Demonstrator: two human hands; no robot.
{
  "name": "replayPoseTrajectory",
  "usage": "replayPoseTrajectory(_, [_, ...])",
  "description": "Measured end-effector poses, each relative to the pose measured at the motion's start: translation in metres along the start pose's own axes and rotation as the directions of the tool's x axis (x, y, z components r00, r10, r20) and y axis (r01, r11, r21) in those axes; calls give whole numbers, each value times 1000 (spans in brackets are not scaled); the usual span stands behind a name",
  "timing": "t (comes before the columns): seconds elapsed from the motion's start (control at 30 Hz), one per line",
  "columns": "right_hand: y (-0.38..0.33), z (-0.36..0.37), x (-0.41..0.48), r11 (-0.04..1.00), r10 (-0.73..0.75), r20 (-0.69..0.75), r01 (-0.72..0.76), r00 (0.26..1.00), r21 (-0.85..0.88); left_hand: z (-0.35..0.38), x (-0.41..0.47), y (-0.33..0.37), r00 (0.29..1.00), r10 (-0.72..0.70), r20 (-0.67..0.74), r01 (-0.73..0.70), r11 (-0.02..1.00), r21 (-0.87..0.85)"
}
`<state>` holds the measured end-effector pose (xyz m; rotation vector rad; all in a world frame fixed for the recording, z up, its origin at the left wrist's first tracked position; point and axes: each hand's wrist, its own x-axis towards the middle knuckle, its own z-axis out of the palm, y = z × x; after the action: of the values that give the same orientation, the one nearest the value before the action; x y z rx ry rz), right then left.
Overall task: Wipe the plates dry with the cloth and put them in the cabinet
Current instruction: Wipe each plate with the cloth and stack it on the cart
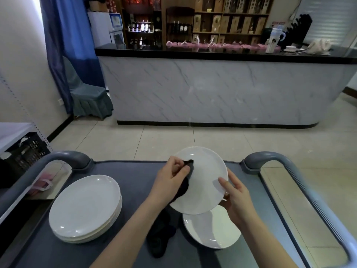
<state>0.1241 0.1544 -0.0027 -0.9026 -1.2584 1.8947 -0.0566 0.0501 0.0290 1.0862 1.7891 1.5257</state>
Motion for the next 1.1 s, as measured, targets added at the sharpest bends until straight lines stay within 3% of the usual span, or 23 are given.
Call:
replayPoseTrajectory(0.13, [0,12,-3,999,7,31,-8,1000,39,29,-15,-5,972,25,233,-72,978,194])
replayPoseTrajectory(0.23, [2,11,-4,993,37,-3,-36,999,116,32,-23,-20,949,130,288,-262,833,488])
replayPoseTrajectory(0.33, [4,10,-7,988,62,-28,-58,998,146,34,-31,-24,834,257,489,-512,692,509])
replayPoseTrajectory(0.43, [5,12,-11,988,67,-2,-66,998,141,34,-26,-23,785,198,588,-559,637,532])
replayPoseTrajectory(0.57, [3,12,-19,993,64,44,-68,997,96,33,-9,-23,794,143,590,-546,595,590])
replayPoseTrajectory(0.77, [2,8,-26,999,47,49,-48,998,18,2,27,-39,925,13,381,-322,562,762])
replayPoseTrajectory(0.83, [-4,3,-24,999,23,39,-24,999,22,-12,24,-50,955,11,296,-232,650,723])
replayPoseTrajectory(0.9, [-11,-1,-20,999,1,19,-2,1000,41,-15,11,-55,972,38,233,-162,827,539])
replayPoseTrajectory(0.93, [-14,-1,-18,999,-2,9,2,1000,51,-12,0,-56,976,63,208,-158,861,483])
replayPoseTrajectory(1.03, [-15,2,-14,997,3,-13,-2,1000,77,3,-35,-56,967,184,178,-254,777,576])
replayPoseTrajectory(1.1, [-11,9,-14,996,14,-15,-13,1000,88,16,-50,-50,953,153,260,-294,665,687])
